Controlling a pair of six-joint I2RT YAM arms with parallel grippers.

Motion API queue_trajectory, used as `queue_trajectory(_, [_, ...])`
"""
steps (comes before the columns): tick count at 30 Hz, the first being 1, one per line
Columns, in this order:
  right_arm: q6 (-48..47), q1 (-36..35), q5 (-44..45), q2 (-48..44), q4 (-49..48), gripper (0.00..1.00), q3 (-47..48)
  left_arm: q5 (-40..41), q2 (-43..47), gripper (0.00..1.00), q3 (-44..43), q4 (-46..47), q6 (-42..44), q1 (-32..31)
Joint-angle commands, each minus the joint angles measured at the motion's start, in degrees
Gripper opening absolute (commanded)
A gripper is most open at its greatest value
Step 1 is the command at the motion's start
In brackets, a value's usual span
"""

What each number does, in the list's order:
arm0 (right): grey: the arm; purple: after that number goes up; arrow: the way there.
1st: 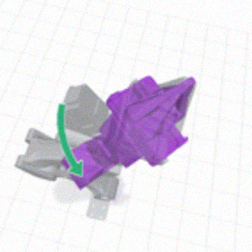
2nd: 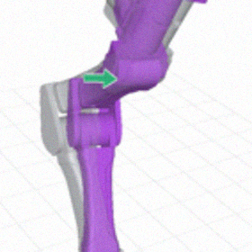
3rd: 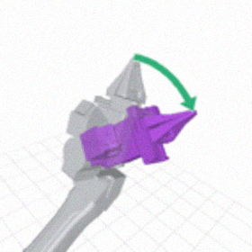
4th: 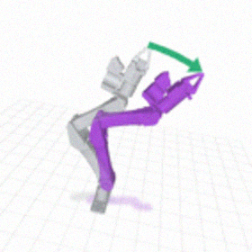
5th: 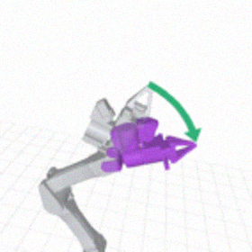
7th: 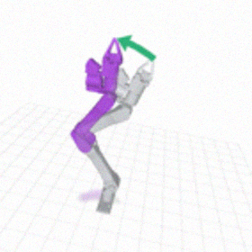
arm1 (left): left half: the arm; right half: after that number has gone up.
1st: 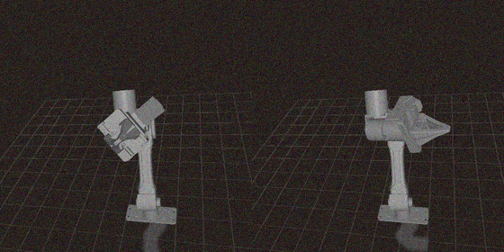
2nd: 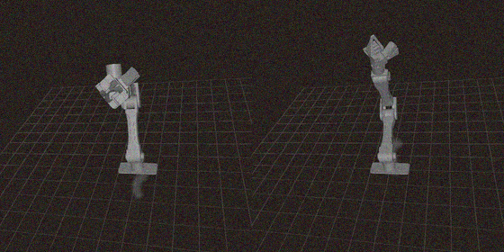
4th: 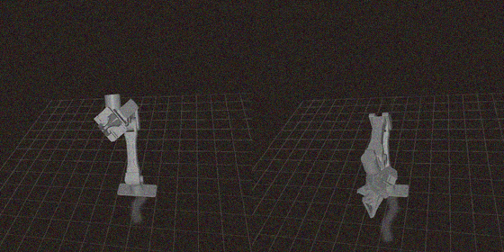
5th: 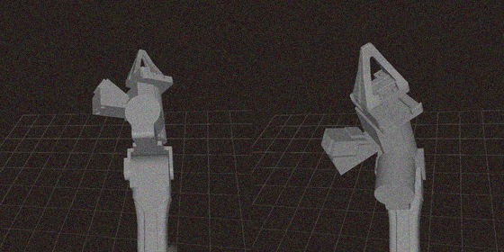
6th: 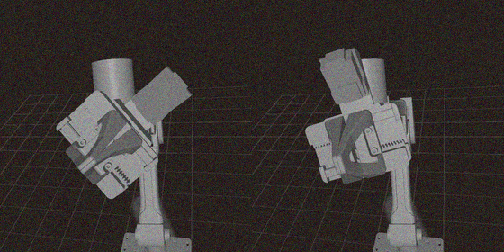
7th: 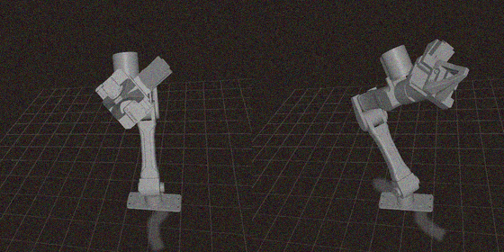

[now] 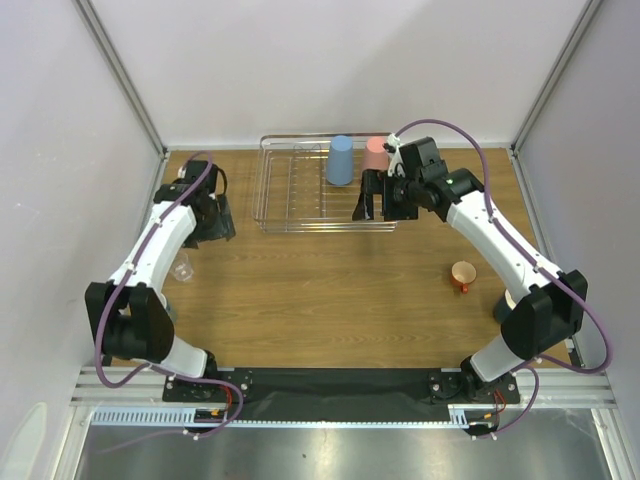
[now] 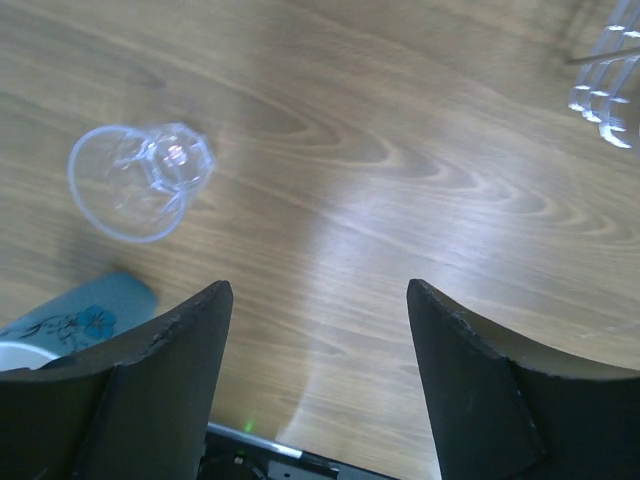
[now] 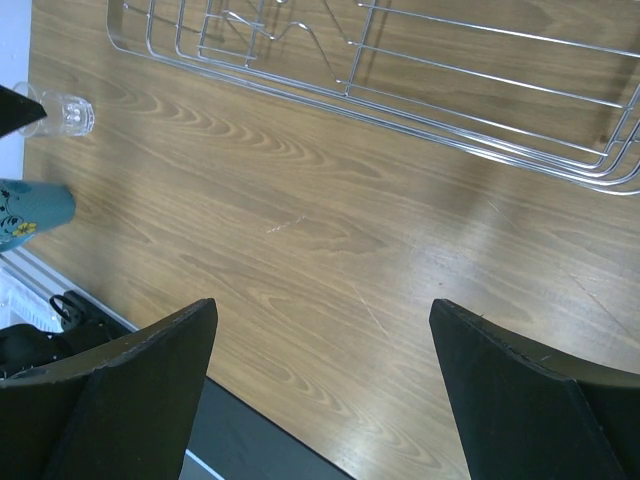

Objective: Load the cups into the dish rack

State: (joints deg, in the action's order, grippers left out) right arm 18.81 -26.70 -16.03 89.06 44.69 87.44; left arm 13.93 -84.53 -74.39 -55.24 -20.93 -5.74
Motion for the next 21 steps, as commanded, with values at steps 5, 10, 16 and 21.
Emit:
queue_trajectory(5, [-1.7, -0.7, 0.1, -2.0, -0.4, 0.95, 1.5, 8.9, 2.4, 0.74, -0.9, -5.0, -1.8, 0.6])
queue_trajectory(10, [-1.9, -0.1, 0.8, -2.8, 0.0, 0.95, 1.7, 8.2, 3.1, 0.68, 1.1, -4.4, 0.2, 4.1])
queue_trajectory(16, [-2.2, -0.3, 1.0, -2.7, 0.0, 0.95, 1.9, 5.6, -0.7, 0.69, 2.2, 1.4, 4.4, 7.4])
queue_trajectory(21, [-3.0, -0.4, 2.1, -3.6, 0.5, 0.96, 1.2, 1.1, -1.3, 0.67, 4.2, 4.6, 6.3, 11.4])
